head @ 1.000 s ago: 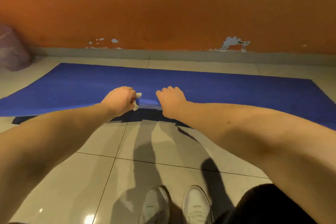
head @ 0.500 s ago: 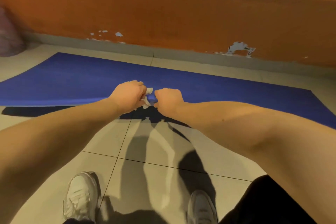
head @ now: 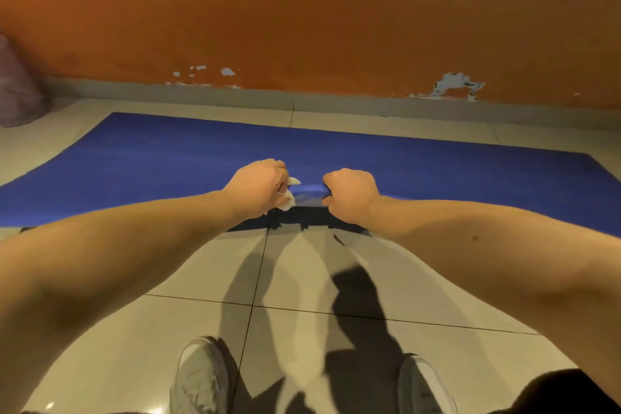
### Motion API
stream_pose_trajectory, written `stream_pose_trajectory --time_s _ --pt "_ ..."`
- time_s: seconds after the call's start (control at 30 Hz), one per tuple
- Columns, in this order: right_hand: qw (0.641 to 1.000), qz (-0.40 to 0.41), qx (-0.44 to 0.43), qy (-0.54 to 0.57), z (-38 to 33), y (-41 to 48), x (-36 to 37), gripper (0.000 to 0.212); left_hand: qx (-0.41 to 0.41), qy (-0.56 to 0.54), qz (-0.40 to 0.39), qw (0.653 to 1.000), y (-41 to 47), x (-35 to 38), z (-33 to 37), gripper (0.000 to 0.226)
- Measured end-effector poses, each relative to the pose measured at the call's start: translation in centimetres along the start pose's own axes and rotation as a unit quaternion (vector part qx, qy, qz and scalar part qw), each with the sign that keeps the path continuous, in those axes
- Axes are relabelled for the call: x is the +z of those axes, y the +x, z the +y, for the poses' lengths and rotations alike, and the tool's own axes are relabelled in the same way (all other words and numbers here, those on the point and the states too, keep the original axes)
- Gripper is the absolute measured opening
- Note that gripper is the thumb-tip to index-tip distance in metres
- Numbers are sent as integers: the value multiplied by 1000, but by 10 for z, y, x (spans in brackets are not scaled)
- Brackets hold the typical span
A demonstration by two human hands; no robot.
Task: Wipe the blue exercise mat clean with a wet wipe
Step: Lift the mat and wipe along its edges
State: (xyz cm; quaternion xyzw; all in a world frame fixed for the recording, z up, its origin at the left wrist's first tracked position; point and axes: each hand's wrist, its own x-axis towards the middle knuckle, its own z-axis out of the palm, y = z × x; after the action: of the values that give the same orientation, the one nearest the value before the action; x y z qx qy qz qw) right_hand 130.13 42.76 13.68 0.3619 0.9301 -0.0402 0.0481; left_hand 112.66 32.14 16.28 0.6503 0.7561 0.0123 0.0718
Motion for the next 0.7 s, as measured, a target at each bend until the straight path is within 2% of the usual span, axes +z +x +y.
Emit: stream_pose_trajectory --time_s 0.1,0.37,0.53,0.7 --pt "1000 -1 13 -3 2 -2 0 6 2 -9 6 1000 3 4 -6 21" --pt "999 -7 3 -44 -8 -5 -3 8 -24 35 -44 998 -40 9 -86 25" --pt "998 -12 37 -45 -20 -7 -6 5 -3 44 -54 998 -46 9 -107 26" --pt "996 -33 29 -79 -51 -13 5 20 33 -8 -41 999 -34 4 -107 28"
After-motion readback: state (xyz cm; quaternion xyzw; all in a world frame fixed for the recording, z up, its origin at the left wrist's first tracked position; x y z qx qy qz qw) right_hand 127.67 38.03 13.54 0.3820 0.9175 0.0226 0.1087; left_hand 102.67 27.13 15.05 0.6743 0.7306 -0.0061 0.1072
